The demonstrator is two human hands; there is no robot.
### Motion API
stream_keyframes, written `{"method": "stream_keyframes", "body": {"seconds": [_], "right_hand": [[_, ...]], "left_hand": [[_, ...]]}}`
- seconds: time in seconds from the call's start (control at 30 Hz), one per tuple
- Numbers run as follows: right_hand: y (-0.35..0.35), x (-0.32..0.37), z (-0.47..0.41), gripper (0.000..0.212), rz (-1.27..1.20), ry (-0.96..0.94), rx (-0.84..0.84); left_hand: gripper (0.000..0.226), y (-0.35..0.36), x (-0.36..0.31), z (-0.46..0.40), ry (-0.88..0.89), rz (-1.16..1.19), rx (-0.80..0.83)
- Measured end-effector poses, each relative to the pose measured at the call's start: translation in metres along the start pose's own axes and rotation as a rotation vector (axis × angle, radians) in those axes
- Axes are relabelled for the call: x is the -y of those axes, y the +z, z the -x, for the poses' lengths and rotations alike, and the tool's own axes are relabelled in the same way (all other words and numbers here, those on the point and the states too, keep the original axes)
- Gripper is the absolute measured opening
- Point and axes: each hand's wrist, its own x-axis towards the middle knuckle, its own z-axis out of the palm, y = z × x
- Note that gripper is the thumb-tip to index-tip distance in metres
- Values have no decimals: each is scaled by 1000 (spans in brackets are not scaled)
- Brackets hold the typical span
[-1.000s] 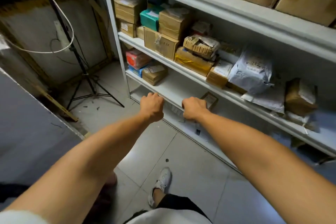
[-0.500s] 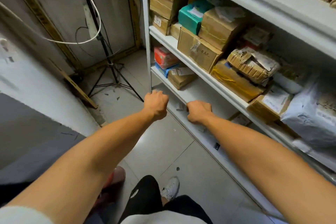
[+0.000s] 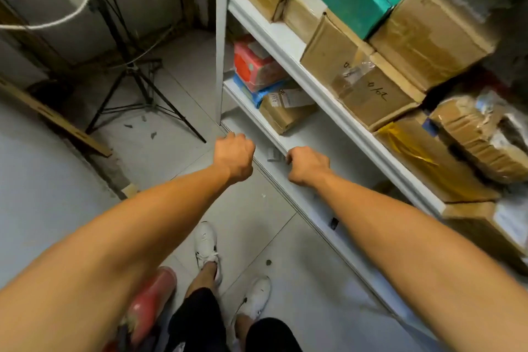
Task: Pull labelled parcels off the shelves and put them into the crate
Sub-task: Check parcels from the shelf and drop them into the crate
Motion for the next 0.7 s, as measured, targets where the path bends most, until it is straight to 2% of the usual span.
{"method": "stream_keyframes", "body": {"seconds": [0.1, 0.2, 0.33, 0.47, 0.53, 0.7], "right_hand": [[17, 4, -64, 39, -148, 81, -5], [49, -2, -128, 40, -373, 155, -53], [91, -19, -192, 74, -590, 174, -206], [109, -31, -249, 104, -694, 182, -318], [113, -33, -272, 105, -704, 183, -343], [131, -34, -289, 87, -685, 140, -486]], "left_hand": [[33, 29, 20, -59, -30, 132, -23], [40, 60, 28, -116, -113, 412, -39], [62, 99, 24, -183, -95, 730, -81], [84, 122, 19, -237, -3, 927, -148], [91, 128, 15, -261, 23, 998, -166], [96, 139, 6, -286, -8, 1111, -95]]}}
